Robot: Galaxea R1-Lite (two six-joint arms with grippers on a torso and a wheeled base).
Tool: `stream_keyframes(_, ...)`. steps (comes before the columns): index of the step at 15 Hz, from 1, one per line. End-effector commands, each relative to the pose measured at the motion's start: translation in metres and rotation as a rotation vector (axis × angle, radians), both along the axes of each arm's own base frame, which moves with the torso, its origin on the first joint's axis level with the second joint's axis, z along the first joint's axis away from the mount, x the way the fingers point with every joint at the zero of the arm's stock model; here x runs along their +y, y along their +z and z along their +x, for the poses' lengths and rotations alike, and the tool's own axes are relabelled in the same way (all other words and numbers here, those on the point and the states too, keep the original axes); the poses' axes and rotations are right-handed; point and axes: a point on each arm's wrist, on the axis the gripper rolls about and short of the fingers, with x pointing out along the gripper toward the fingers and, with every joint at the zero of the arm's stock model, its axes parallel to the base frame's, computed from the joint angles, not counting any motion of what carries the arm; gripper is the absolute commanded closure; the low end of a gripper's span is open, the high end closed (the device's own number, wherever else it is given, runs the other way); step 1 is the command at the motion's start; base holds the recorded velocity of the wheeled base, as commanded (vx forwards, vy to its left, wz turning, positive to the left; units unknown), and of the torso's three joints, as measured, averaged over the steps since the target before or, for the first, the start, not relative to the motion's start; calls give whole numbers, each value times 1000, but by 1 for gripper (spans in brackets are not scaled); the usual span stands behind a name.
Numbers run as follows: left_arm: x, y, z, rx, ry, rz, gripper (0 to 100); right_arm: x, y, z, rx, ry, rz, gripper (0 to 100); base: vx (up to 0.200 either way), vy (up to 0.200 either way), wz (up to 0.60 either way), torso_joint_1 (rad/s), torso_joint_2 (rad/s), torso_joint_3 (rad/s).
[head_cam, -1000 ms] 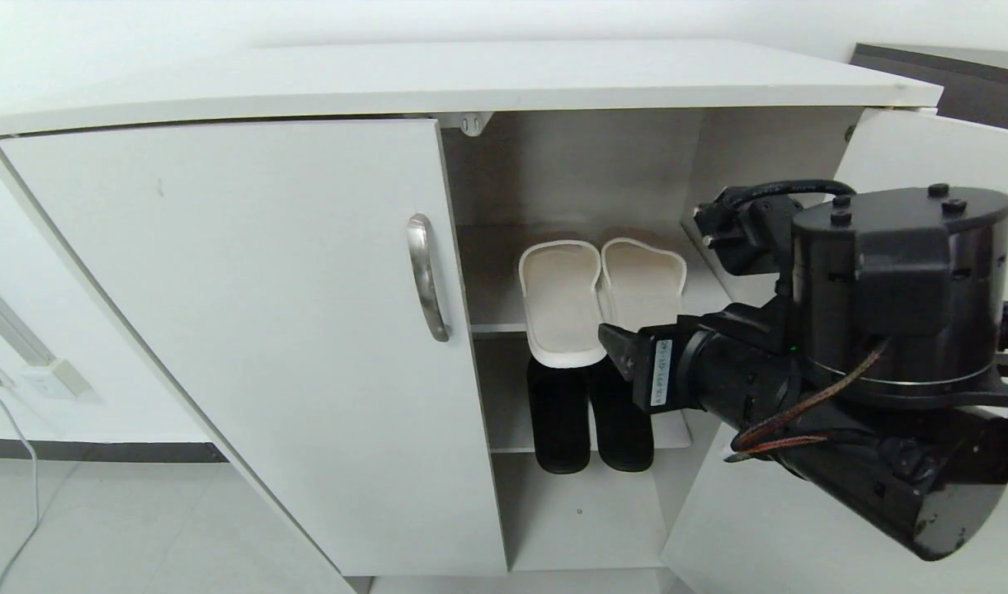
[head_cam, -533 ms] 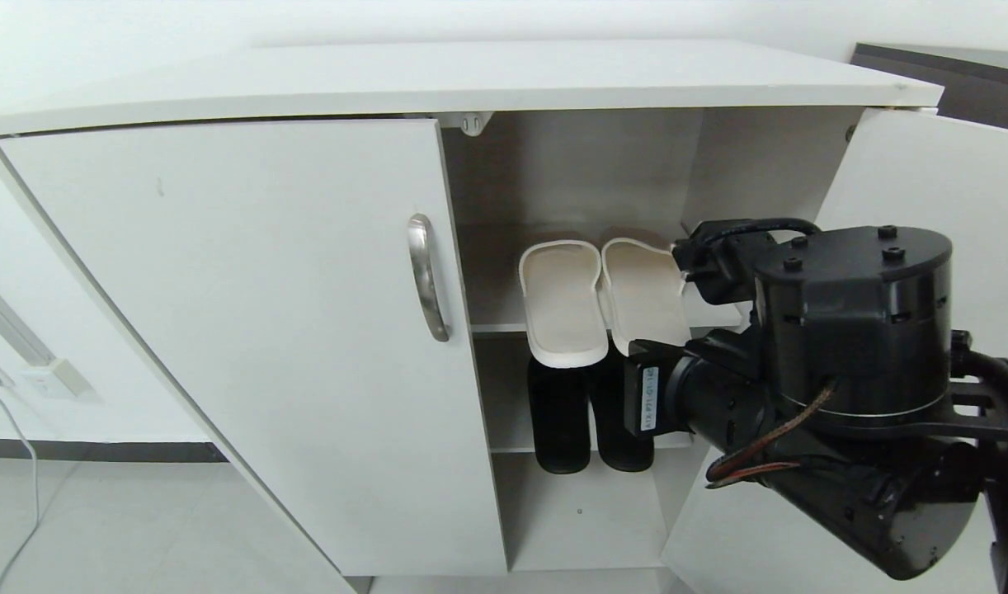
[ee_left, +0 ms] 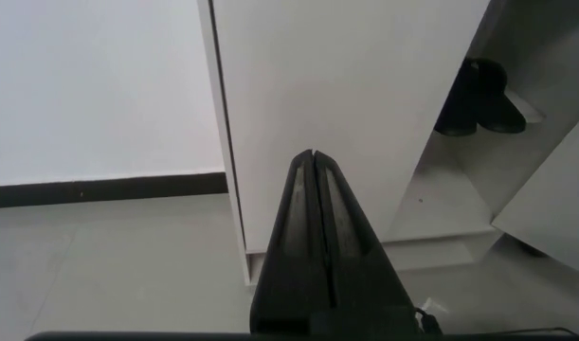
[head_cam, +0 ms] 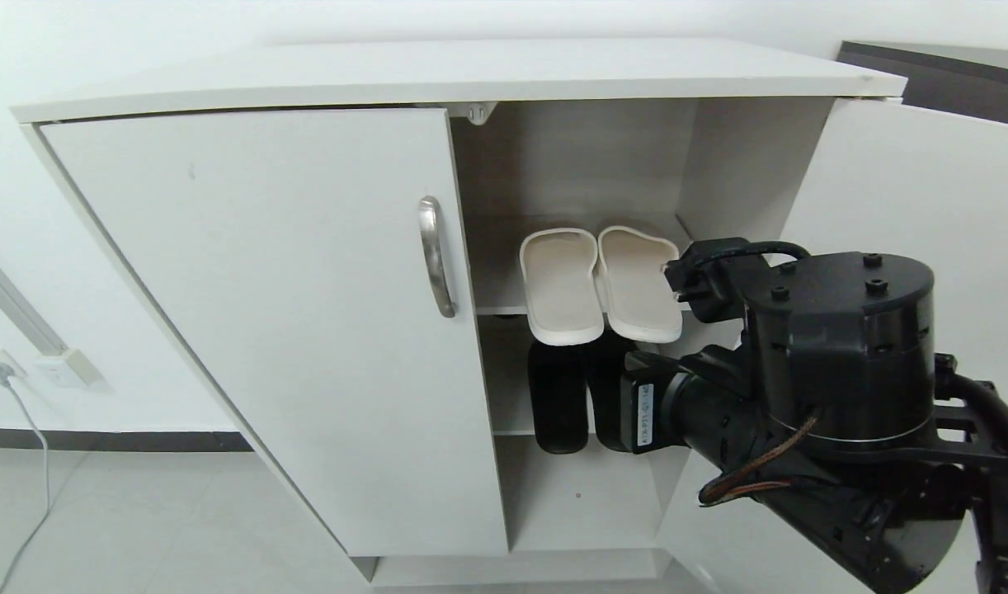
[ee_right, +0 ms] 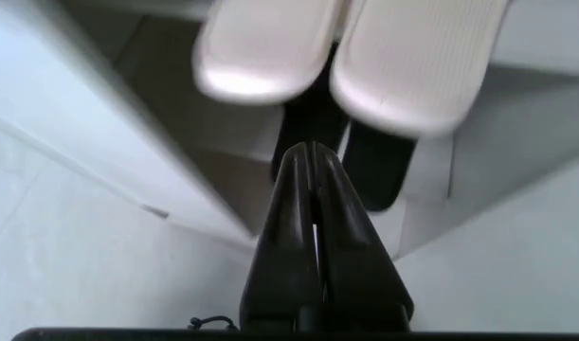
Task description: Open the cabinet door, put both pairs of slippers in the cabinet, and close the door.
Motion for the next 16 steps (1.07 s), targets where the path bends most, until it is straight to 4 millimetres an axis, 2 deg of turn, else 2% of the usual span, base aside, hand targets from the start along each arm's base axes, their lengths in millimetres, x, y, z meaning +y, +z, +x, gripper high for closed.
stream_keyframes(1, 0, 0, 0, 0, 0, 0, 100, 1, -4, 1, 7, 0, -11, 100, -200, 0, 0, -12, 2, 7)
stream_keyframes(12, 0, 0, 0, 0, 0, 0, 100, -1, -9, 1, 12, -1, -39, 100, -200, 0, 0, 1, 4, 3)
stream_keyframes(16, 0, 0, 0, 0, 0, 0, 100, -1, -11, 1, 16, 0, -43, 100, 0, 0, 0, 0, 0, 0)
